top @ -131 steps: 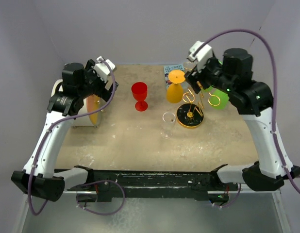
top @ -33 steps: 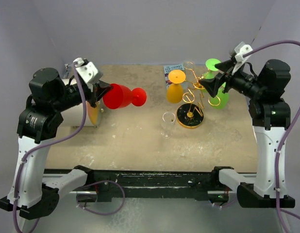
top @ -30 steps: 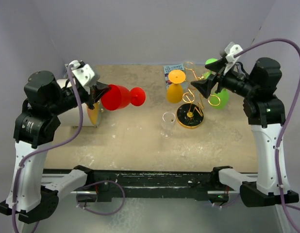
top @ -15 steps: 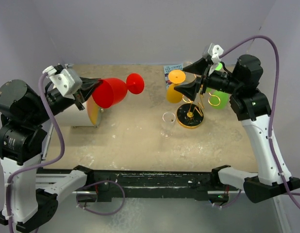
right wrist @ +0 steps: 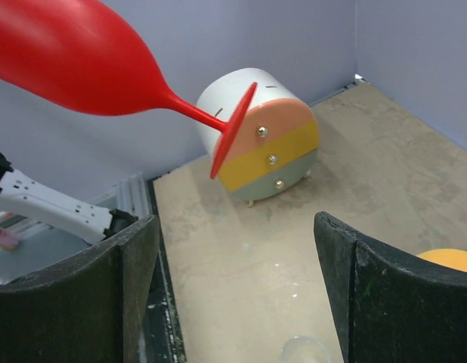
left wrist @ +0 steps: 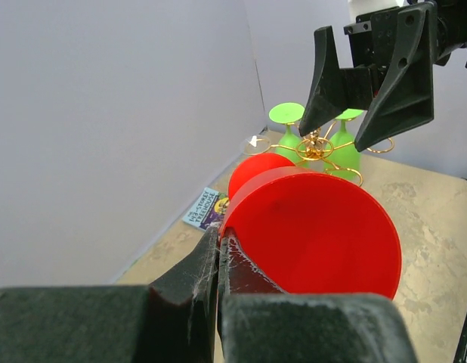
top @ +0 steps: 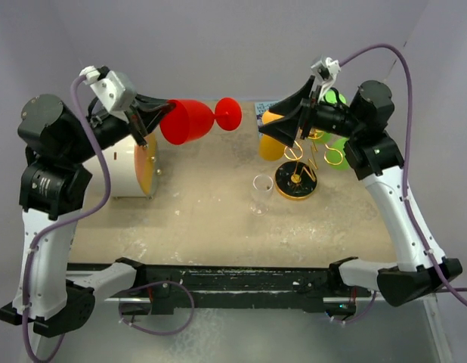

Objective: Place the wine glass upside down on the wine glass rack

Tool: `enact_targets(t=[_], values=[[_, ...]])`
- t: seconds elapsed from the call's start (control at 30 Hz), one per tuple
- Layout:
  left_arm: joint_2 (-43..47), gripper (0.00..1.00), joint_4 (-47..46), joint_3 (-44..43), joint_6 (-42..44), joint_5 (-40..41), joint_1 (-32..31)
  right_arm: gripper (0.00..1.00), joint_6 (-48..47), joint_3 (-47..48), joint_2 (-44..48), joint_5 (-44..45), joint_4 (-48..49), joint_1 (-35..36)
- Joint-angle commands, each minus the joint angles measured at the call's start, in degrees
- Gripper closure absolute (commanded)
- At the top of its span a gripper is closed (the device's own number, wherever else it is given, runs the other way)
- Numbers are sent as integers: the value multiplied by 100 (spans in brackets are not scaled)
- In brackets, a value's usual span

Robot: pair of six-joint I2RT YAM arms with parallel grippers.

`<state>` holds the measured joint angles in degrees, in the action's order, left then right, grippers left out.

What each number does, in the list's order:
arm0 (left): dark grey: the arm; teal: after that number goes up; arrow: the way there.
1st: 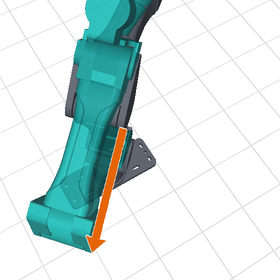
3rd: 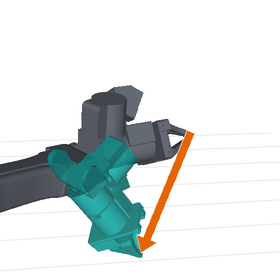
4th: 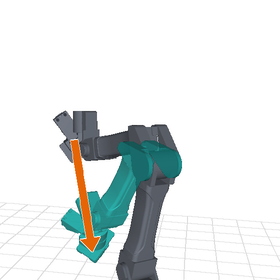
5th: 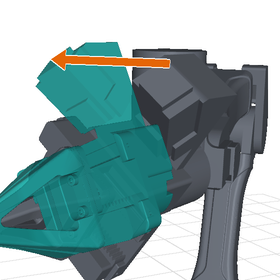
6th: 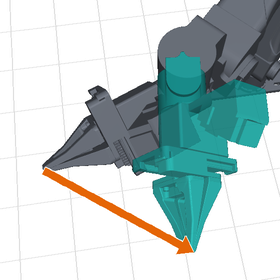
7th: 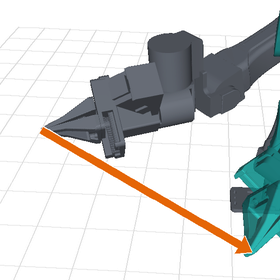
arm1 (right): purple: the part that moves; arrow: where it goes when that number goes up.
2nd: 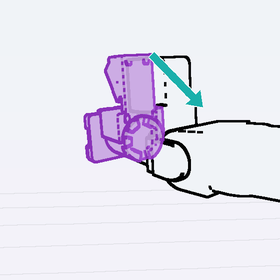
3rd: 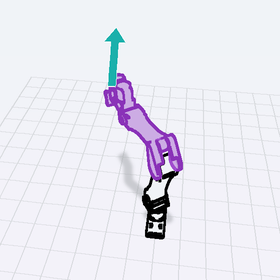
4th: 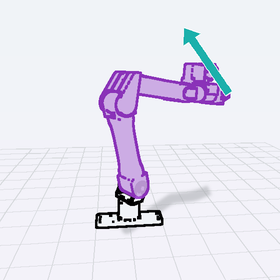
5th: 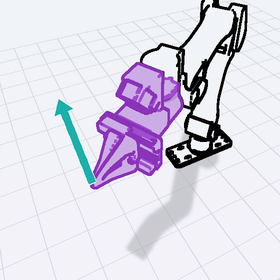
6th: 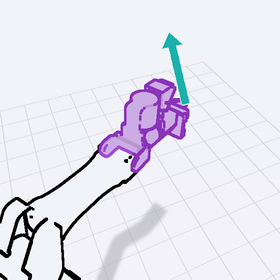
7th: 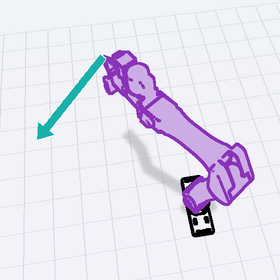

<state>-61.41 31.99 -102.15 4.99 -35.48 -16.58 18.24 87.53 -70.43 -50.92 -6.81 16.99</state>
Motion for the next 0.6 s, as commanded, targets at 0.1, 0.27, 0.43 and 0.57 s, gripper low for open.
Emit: enact_targets(t=[0.1,0.27,0.43,0.57], values=[[-224,100,-549,-46,-363,-171,121,17,1095,241,-387,264,504,435],[-292,100,-566,-41,-367,-231,140,22,1188,539,-699,802,218,694],[-328,100,-588,-8,-341,-281,146,30,1293,691,-911,679,259,798],[-367,100,-597,40,-290,-279,146,38,1358,765,-1001,599,292,864]])
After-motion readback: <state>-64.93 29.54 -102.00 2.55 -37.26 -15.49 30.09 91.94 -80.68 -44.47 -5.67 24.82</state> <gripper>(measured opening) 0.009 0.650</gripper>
